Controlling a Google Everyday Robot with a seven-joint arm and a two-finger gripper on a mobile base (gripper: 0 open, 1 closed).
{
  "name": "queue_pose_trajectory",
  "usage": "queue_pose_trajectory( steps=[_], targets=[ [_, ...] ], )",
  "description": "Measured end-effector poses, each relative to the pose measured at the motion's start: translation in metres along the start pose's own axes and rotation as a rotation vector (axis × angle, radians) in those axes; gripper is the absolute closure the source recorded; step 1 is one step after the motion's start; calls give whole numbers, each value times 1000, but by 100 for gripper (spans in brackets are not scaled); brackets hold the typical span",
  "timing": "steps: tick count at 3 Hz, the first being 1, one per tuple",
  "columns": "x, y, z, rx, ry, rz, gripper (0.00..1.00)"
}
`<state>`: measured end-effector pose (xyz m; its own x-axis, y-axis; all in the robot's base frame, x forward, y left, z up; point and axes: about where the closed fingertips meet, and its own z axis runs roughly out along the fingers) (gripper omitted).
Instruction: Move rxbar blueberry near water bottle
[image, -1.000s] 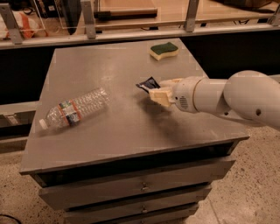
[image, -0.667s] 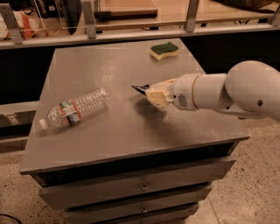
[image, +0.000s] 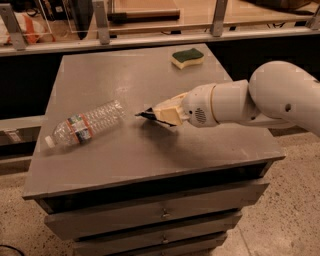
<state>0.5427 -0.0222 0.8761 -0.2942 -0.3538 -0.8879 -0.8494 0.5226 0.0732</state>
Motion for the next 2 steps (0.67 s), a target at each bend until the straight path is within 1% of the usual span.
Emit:
queue_pose_trajectory(
  steps=[1,2],
  targets=[
    [-10,17,4,-54,-24,-5,100],
    [-20,32,5,-96,-55,-3,100]
  ],
)
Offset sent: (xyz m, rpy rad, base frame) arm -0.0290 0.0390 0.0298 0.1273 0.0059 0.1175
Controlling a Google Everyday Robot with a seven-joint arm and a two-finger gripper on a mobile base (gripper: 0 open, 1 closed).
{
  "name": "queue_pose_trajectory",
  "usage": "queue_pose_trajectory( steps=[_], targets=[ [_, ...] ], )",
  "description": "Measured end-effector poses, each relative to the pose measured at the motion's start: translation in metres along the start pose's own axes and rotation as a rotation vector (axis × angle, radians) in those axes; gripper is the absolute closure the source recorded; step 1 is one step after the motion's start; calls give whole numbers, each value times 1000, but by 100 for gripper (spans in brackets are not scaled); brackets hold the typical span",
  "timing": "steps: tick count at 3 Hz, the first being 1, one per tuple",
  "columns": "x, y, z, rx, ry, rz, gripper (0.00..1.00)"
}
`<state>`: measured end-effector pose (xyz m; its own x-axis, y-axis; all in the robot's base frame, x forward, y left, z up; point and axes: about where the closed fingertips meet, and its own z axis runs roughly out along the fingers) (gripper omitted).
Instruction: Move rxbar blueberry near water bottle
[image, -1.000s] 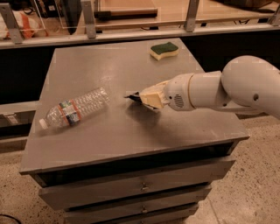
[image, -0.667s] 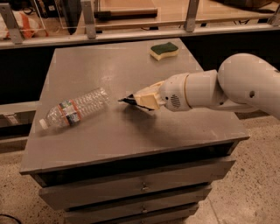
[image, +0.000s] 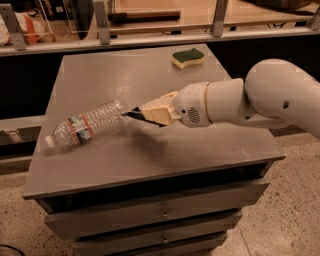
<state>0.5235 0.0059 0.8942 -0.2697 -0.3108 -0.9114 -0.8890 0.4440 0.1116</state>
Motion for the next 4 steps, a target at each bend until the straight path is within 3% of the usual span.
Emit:
queue_pose_trajectory(
  steps=[4],
  targets=[
    [-1,36,12,-87,-21,74,100]
  ],
)
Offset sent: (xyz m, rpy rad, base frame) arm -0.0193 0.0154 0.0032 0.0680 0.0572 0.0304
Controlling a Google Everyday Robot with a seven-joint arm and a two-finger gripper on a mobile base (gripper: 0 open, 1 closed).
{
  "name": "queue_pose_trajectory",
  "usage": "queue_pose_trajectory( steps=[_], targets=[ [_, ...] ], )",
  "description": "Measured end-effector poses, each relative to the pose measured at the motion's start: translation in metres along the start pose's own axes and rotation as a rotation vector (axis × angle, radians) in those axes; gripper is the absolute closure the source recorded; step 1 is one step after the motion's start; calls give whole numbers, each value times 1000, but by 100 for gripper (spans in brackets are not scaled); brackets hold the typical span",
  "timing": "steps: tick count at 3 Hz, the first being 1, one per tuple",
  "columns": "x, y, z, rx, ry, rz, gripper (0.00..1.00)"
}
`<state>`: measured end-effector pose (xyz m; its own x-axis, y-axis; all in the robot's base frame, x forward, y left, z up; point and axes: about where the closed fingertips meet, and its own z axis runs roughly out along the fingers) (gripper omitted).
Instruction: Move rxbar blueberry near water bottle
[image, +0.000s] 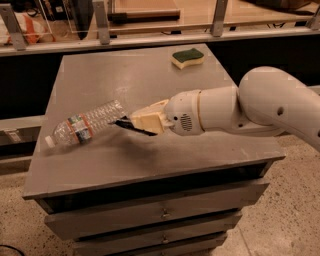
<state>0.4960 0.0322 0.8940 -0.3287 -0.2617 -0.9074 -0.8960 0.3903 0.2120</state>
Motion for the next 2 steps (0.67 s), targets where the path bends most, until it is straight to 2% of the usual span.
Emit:
queue_pose_trajectory(
  steps=[1,2],
  targets=[
    [2,3,2,-6,2,19,85],
    [4,6,3,-9,1,30,62]
  ],
)
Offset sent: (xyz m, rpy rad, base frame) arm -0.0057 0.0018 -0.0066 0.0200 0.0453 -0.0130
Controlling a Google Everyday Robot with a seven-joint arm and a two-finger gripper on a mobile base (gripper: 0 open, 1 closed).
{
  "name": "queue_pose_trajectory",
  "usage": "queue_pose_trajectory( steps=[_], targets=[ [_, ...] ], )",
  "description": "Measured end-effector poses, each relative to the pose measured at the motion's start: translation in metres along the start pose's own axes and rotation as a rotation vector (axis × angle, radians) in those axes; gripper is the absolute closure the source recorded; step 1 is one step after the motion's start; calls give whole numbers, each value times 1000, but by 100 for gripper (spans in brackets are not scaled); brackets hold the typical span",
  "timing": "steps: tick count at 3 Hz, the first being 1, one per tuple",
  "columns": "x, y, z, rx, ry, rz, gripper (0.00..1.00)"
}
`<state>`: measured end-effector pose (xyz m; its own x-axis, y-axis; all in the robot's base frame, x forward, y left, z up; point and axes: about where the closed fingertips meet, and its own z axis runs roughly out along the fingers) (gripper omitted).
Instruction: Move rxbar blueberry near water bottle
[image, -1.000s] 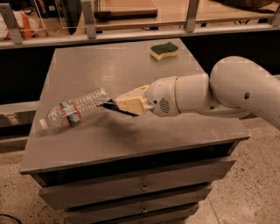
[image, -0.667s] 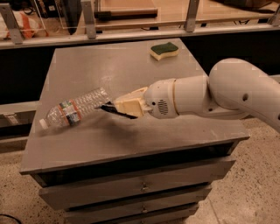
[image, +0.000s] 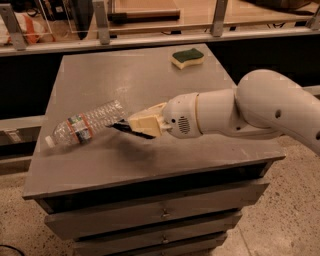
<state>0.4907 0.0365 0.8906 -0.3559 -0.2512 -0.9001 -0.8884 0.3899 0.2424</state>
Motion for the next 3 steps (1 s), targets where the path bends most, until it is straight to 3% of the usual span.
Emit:
queue_pose_trajectory(
  steps=[2,3],
  targets=[
    [3,3,4,-3,-7,15,15],
    [3,3,5,0,-11,18,0]
  ],
)
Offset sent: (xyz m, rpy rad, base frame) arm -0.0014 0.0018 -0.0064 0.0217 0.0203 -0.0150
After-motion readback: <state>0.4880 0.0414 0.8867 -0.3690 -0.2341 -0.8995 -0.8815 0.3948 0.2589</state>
